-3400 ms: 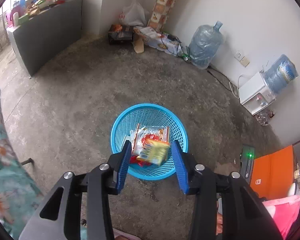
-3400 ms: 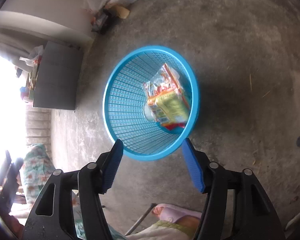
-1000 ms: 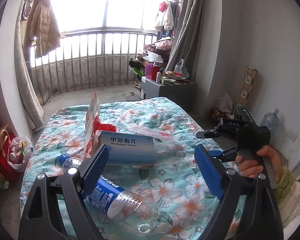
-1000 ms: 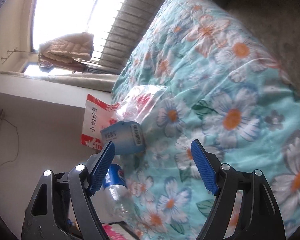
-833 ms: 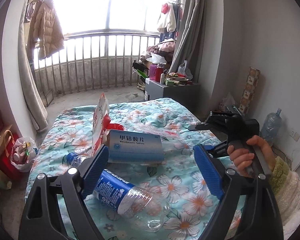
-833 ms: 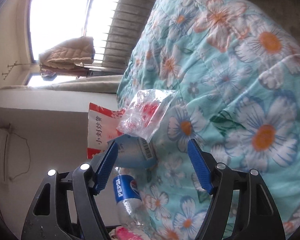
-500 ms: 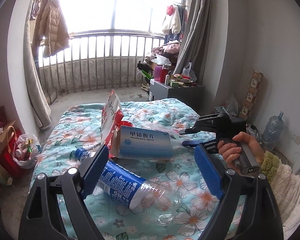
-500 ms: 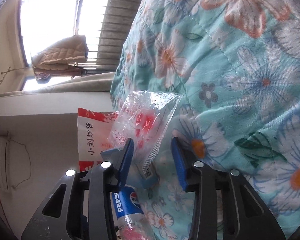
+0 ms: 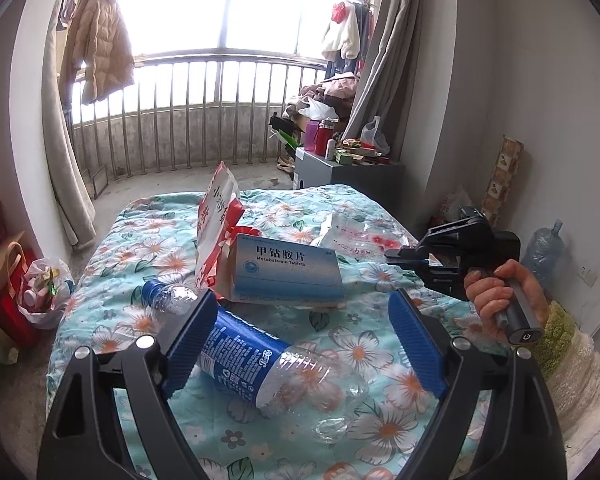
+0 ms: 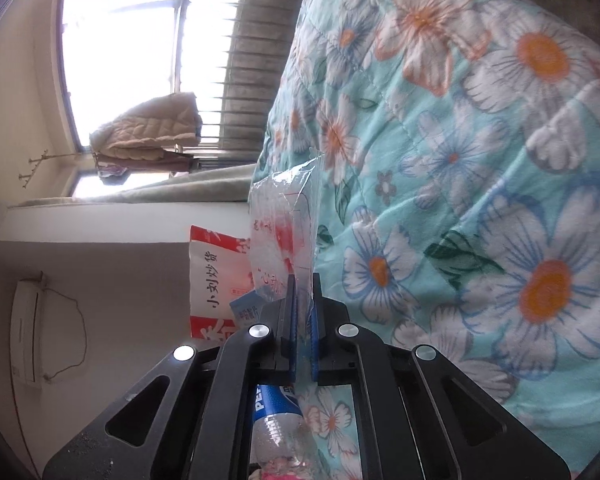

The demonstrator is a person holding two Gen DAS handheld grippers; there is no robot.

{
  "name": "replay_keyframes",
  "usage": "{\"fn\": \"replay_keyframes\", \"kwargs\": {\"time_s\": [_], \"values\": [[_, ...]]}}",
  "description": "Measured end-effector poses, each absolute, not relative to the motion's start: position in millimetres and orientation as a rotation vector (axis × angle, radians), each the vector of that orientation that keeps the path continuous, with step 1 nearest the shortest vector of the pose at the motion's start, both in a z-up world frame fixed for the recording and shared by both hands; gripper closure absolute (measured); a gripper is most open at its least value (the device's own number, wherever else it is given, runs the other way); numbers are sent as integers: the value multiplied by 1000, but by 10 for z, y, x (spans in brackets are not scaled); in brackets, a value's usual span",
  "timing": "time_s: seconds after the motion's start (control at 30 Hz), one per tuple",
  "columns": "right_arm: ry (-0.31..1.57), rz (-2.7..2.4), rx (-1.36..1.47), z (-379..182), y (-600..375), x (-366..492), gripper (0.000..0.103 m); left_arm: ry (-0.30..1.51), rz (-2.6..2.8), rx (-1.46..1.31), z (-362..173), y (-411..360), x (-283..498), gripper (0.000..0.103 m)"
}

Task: Collect trash
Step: 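Grasp the small clear plastic bag with the right gripper, then grasp the blue Mecobalamin medicine box with the left gripper while the right gripper holds the clear bag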

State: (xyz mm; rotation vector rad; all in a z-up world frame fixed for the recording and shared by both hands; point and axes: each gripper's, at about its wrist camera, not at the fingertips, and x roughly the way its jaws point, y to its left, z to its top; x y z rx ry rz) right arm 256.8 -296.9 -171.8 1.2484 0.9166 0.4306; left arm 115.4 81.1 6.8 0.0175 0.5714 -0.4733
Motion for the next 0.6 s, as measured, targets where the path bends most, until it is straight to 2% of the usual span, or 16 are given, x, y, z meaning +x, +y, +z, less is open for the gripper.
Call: {"fn": "replay_keyframes", "kwargs": {"time_s": [0.4, 0.6], "values": [[916, 404, 1225, -1757, -3110, 2123, 100, 642, -490, -6, 38, 690, 1362, 18], [923, 400, 1182, -1723, -3137, 1920, 100, 613, -569, 223, 119, 372, 1514, 18]]}}
